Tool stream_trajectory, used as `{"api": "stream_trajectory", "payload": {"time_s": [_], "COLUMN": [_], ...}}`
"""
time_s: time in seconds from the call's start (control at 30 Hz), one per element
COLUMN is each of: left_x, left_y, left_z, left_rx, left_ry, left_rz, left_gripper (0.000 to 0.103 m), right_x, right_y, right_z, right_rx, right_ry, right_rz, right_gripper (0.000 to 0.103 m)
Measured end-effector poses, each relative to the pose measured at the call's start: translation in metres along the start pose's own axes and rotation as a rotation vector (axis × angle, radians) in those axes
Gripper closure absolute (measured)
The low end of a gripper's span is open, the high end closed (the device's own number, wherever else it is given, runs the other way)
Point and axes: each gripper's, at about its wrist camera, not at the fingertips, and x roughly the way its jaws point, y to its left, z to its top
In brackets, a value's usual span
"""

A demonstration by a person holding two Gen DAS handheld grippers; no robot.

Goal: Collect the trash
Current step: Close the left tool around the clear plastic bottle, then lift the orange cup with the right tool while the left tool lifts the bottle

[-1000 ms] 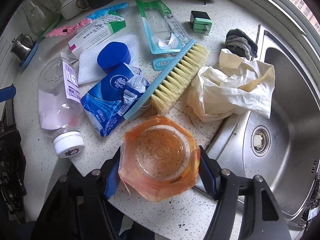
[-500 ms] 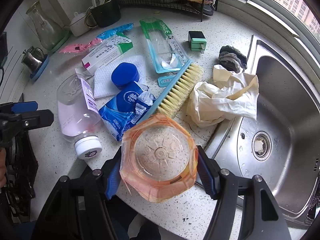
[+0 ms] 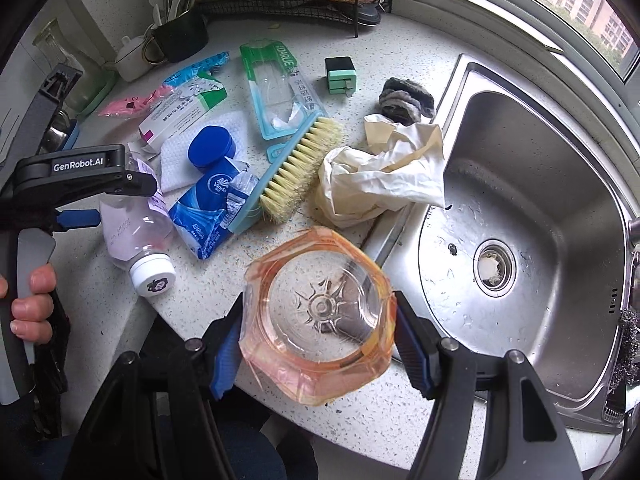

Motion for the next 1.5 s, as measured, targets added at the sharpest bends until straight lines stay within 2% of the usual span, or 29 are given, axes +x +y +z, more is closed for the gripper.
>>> {"api": "stream_trajectory", "payload": {"time_s": [0.17,0.27,0.4,0.43,0.6,0.77,0.9,1.27,1.5], "left_x": [0.015,0.025,0.027,0.026,0.025,0.021,-0.003,-0.083,-0.123], "left_y": [0.004,0.007,0.006,0.006,-0.004,-0.004,-0.003,-0.035,-0.032], "left_z": [0.003,0.002,-0.003,-0.004,-0.005,-0.024,-0.056,-0.143,-0.222], "left_rx": [-0.035,-0.042,0.015,0.032,0.118,0.165,0.221,0.416,0.498], "left_ry": [0.040,0.058,0.044,0.033,0.024,0.018,-0.032,-0.159,-0.210], "left_rz": [0.025,0.032,0.069,0.072,0.049,-0.002,-0.031,-0.137,-0.196], "left_gripper": [0.001,0.011,0.016,0.022,0.027,0.030,0.031,0.031,0.031], "right_x": [0.000,0.004,0.013,0.014,0.012,0.004,-0.011,-0.068,-0.095], "right_y": [-0.001,-0.002,0.000,0.002,0.009,0.014,0.015,0.008,0.001], "right_z": [-0.001,-0.002,0.001,0.002,0.004,0.001,-0.011,-0.069,-0.119], "right_rx": [0.015,0.024,0.047,0.047,0.046,0.039,0.038,0.031,0.018], "right_ry": [0.004,0.007,0.021,0.021,0.013,-0.003,-0.033,-0.134,-0.175], "right_rz": [-0.002,0.005,0.028,0.031,0.035,0.039,0.047,0.067,0.071], "right_gripper": [0.039,0.039,0.039,0.039,0.039,0.039,0.039,0.039,0.039]}}
